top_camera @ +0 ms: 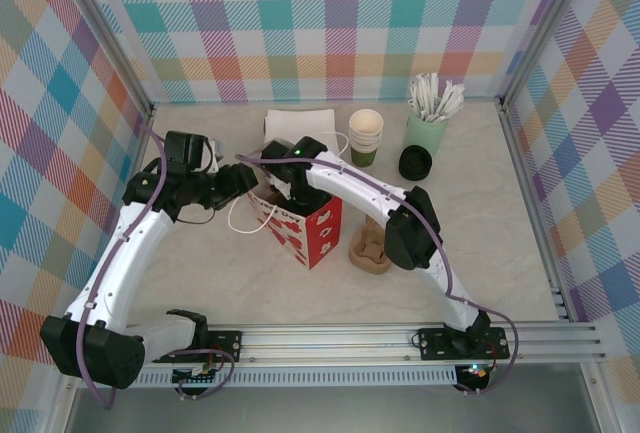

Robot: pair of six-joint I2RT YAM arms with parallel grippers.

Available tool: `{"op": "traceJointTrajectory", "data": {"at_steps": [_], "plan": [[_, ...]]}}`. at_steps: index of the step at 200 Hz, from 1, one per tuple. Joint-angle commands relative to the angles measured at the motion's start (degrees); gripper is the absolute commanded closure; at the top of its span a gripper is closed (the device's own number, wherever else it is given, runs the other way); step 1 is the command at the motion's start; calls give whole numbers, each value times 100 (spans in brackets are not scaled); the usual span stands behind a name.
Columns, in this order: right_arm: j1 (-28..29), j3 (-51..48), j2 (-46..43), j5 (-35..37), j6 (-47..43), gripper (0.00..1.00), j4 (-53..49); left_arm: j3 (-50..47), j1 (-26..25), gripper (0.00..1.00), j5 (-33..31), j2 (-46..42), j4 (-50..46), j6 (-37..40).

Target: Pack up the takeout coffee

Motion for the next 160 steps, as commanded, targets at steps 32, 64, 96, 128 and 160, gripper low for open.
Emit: {"op": "traceJointTrajectory", "data": {"at_steps": [32, 64, 96, 128, 160], "plan": [[38, -112, 57, -25, -57, 27, -25, -70, 63, 45, 13, -22, 26, -44], [38, -112, 58, -25, -57, 27, -25, -64, 63, 45, 13, -23, 34, -55], [42, -111, 56, -24, -74, 27, -16, -66, 63, 45, 21, -14, 33, -51], [38, -119, 49, -10, -85, 27, 2, -63, 63, 45, 14, 5, 35, -54], [38, -129, 25, -29, -100, 27, 45, -55, 63, 45, -39, 30, 13, -73]]}}
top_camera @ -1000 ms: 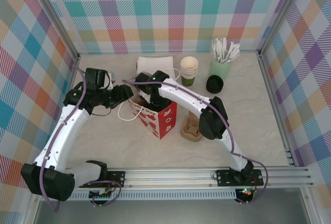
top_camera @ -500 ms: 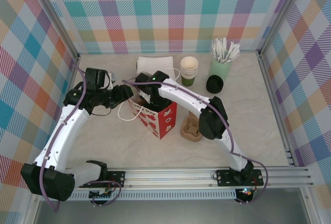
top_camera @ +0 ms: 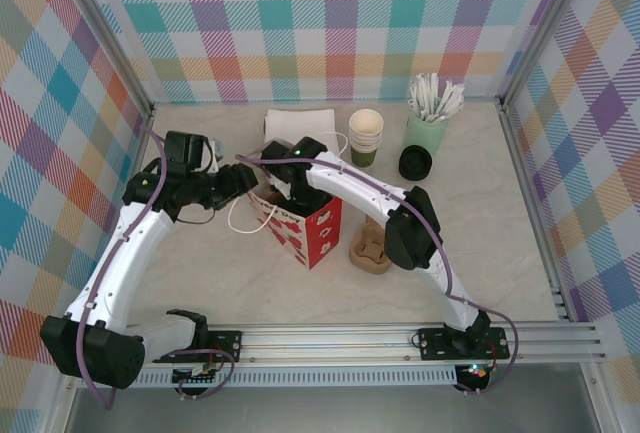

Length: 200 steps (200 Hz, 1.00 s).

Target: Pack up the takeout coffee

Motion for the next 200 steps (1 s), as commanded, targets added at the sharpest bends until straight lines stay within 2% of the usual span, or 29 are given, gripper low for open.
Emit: {"op": "traceJointTrajectory", "data": {"at_steps": [1, 94, 149, 200], "plan": [[38, -103, 24, -32, -85, 27, 4, -55, 63, 45, -40, 31, 11, -77], [45, -335, -175, -56, -172, 27, 252, -63, 63, 45, -153, 123, 18, -140], [38, -955, -476, -43, -319, 28, 774, -46, 63, 45, -339, 178, -80, -136], [38, -1111, -340, -56, -358, 28, 891, -36, 59, 45, -295, 171, -70, -141]]}}
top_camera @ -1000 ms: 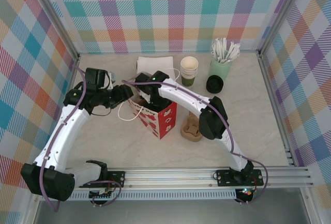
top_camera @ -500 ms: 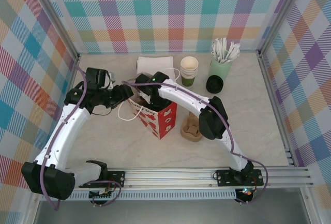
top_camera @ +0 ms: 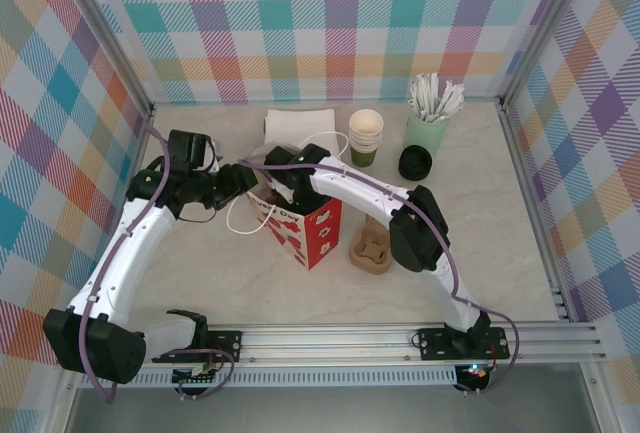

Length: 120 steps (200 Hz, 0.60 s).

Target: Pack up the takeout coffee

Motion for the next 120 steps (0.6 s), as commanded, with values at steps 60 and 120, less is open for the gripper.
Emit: {"op": "traceJointTrajectory", "data": {"at_steps": [60, 120], "plan": [[38, -375, 56, -170, -115, 28, 235, -38, 63, 45, -121, 29, -79, -7], [41, -537, 56, -209, -142, 28, 362, -63, 63, 45, -129, 51, -79, -22]]}}
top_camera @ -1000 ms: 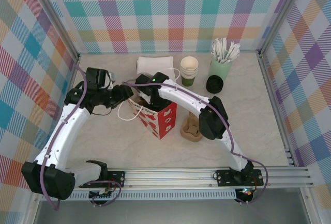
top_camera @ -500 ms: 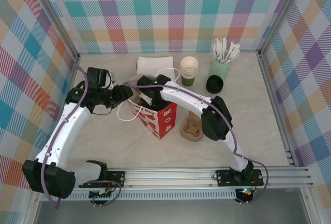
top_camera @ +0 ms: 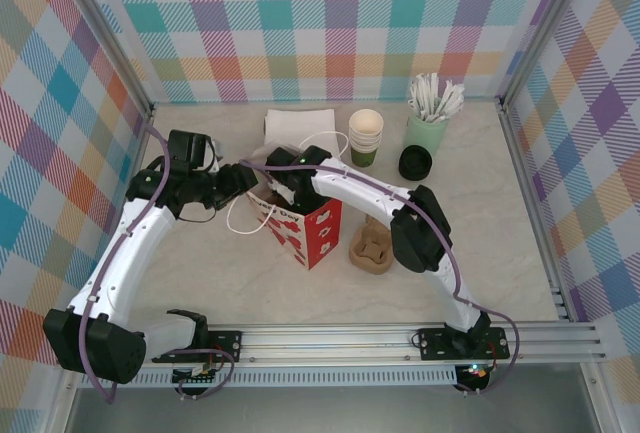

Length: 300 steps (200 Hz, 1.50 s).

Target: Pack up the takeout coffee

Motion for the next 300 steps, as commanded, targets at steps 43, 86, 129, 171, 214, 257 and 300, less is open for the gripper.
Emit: {"op": "traceJointTrajectory", "data": {"at_steps": [43, 86, 129, 171, 214, 257, 300], "plan": [[45, -304, 151, -219, -111, 28, 158, -73, 62, 45, -136, 42, -70, -18], [40, -312, 147, -218, -100, 27, 160, -90, 63, 44, -127, 40, -62, -23], [41, -310, 130, -196, -98, 27, 163, -88, 63, 44, -118, 33, -57, -17], [40, -309, 116, -201, -94, 27, 176, -85, 63, 44, -111, 52, -57, -29], [42, -315, 42, -238, -85, 25, 244, -89, 67, 44, -110, 56, -53, -18], [40, -311, -99, -269, -32, 22, 315, -90, 63, 44, -59, 61, -35, -9], [30, -263, -251, -302, 72, 10, 363, -101, 63, 43, -22, 33, -29, 36]]}}
